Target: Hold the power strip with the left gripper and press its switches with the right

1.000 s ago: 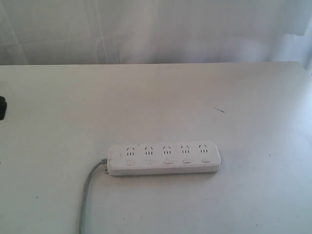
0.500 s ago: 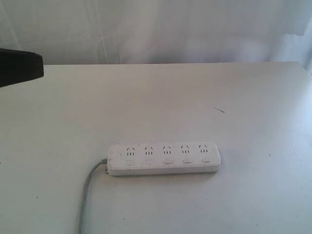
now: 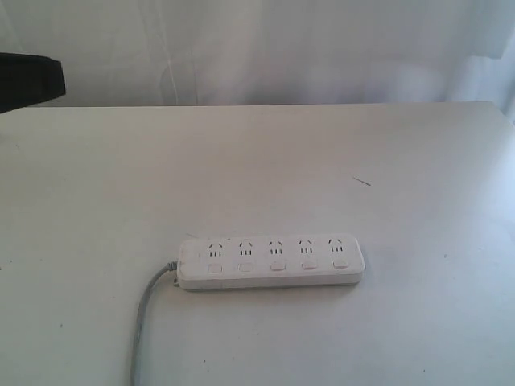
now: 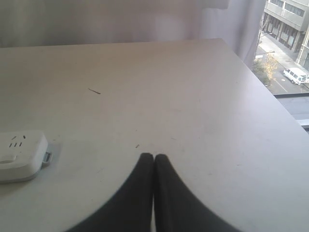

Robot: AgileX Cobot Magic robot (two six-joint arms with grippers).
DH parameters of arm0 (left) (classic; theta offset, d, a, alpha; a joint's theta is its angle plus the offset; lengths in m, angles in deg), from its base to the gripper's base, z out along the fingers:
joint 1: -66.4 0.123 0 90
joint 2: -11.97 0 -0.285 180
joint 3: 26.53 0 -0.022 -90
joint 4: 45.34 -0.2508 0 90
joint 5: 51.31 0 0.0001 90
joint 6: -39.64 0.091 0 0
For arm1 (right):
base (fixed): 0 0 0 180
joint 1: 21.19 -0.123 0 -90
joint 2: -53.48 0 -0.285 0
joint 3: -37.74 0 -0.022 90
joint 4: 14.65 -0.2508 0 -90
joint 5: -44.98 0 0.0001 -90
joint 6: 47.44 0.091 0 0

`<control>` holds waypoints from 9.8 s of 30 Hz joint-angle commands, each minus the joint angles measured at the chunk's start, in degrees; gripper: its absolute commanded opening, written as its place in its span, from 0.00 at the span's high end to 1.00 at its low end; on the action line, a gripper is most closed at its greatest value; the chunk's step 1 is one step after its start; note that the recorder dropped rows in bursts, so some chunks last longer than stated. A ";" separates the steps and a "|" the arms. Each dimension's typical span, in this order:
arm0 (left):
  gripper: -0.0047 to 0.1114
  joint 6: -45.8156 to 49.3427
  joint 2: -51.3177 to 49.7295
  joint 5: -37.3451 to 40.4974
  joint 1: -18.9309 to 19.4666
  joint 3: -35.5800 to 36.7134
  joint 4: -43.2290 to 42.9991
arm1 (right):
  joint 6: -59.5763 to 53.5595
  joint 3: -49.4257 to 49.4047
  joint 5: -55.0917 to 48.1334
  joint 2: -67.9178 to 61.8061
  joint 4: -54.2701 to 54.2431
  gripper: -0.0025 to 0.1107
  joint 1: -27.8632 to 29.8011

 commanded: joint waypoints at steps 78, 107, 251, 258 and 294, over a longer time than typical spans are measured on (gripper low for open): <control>0.96 -107.69 -3.16 -26.10 -37.57 0.11 -134.41 | 0.19 -0.30 0.39 0.27 -0.21 0.98 -0.16; 0.96 -27.87 -38.62 3.65 -46.27 -20.41 -84.90 | 1.32 -0.30 0.39 0.27 -0.21 0.98 -1.11; 0.06 -12.31 -76.08 4.35 -37.23 -40.74 -78.73 | 1.32 -0.30 0.39 0.27 -0.21 0.98 -1.11; 0.18 -13.17 -76.08 4.88 -37.23 -40.74 -78.73 | 1.32 -0.30 0.39 0.27 -0.21 0.98 -1.11; 0.96 -13.91 -72.99 -11.53 -35.43 -40.74 -74.26 | 1.32 -0.30 0.39 0.27 -0.21 0.98 -1.11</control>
